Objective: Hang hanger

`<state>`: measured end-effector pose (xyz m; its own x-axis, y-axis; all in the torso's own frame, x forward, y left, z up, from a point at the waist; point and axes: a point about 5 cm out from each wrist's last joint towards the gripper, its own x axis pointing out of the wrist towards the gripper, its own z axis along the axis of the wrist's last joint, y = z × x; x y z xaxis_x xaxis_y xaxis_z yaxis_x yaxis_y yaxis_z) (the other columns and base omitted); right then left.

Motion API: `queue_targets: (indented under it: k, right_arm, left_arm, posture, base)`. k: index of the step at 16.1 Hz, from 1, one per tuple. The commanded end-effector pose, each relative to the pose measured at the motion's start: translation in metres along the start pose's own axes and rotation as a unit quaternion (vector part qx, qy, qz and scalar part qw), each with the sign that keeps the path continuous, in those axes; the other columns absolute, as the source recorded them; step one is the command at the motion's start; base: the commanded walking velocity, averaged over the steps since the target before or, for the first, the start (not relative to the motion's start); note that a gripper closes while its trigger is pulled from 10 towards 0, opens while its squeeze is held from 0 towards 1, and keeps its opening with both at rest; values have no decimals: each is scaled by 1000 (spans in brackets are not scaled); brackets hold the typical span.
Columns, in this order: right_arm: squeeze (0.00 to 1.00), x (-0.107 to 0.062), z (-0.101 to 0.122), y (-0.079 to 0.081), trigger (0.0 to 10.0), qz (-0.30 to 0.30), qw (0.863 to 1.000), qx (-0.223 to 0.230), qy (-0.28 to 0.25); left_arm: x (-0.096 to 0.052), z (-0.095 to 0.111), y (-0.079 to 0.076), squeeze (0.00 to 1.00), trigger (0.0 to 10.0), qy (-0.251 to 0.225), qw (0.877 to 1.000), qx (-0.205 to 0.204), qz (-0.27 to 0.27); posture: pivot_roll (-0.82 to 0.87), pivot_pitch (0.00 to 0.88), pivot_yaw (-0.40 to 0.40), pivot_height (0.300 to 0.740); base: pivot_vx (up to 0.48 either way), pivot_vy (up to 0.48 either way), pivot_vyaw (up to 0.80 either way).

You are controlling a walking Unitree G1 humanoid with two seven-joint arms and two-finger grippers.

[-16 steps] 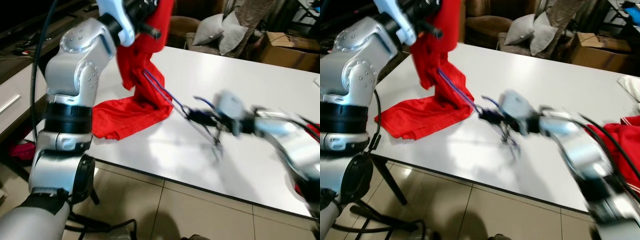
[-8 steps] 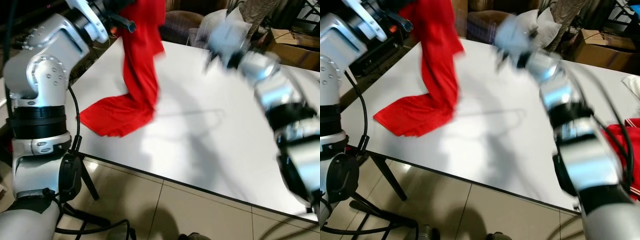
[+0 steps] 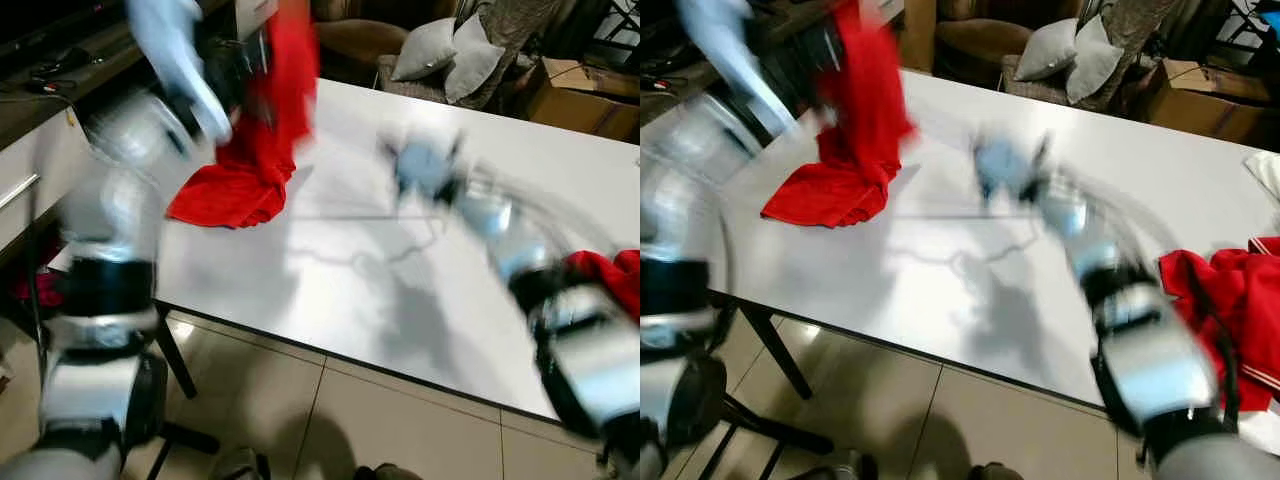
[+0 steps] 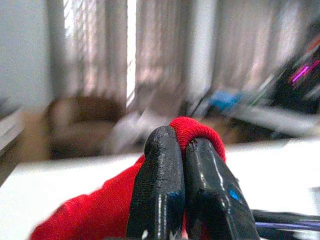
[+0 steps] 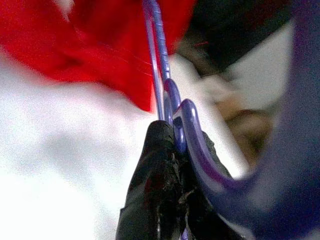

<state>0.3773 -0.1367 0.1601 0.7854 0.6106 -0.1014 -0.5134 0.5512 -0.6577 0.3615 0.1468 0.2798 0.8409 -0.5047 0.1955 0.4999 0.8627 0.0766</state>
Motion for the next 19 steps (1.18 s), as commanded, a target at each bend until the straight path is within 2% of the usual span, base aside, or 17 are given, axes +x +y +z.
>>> queue_targets:
  k: [1, 3, 5, 7, 10, 13, 14, 15, 16, 17, 18, 19]
  right_arm:
    - [0, -5, -1, 10, 10000, 45, 999, -9, -19]
    - [0, -16, -7, 16, 10000, 45, 999, 1, -31]
    - [0, -28, -11, 16, 10000, 59, 998, -8, -32]
    - [0, -47, -14, 15, 10000, 98, 994, -19, -36]
    - [0, -77, -15, 10, 10000, 155, 987, -50, -13]
    - [0, -100, -12, -9, 10000, 158, 985, -71, 17]
    - [0, -106, -9, -20, 10000, 143, 986, -77, 27]
    - [0, -110, -8, -34, 10000, 112, 989, -83, 39]
    - [0, -115, -6, -44, 10000, 84, 993, -75, 45]
    - [0, -117, -4, -50, 10000, 66, 995, -61, 37]
    - [0, -124, 5, -60, 10000, 27, 1000, -6, 5]
    - [0, -127, 11, -65, 10000, 8, 1000, 20, -14]
  left_arm:
    - [5, -16, 2, 0, 10000, 20, 999, 15, 41]
    - [12, -30, 2, 0, 10000, 34, 997, 6, 69]
    - [20, -36, 5, 0, 10000, 42, 995, 11, 88]
    - [31, -35, 14, 0, 10000, 40, 991, 38, 124]
    - [40, -24, 31, 0, 10000, 22, 982, 40, 182]
    - [38, -30, 39, 0, 10000, 33, 978, 43, 200]
    - [36, -35, 39, 0, 10000, 40, 979, 49, 195]
    - [36, -39, 36, 0, 10000, 38, 985, 36, 163]
    - [36, -42, 33, 0, 10000, 33, 991, 28, 125]
    - [33, -44, 33, 0, 10000, 35, 992, 29, 114]
    - [24, -53, 44, 0, 10000, 48, 986, 27, 158]
    - [18, -58, 50, 0, 10000, 56, 981, 35, 180]
  posture:
    - [-2, 36, -25, 740]
    - [-10, 32, -15, 740]
    - [-18, 27, -5, 740]
    - [-24, 19, 7, 740]
    - [-34, 10, 22, 740]
    - [-43, 3, 32, 740]
    - [-48, 1, 35, 740]
    - [-52, 0, 36, 740]
    - [-52, 0, 35, 740]
    - [-51, 0, 36, 740]
    - [-47, 0, 32, 740]
    - [-41, 0, 25, 740]
  base:
    - [0, 0, 0]
    - [0, 0, 0]
    - [0, 0, 0]
    - [0, 0, 0]
    - [0, 0, 0]
    - [0, 0, 0]
    - [0, 0, 0]
    - [0, 0, 0]
    - [0, 0, 0]
    - [0, 0, 0]
    - [0, 0, 0]
    - [0, 0, 0]
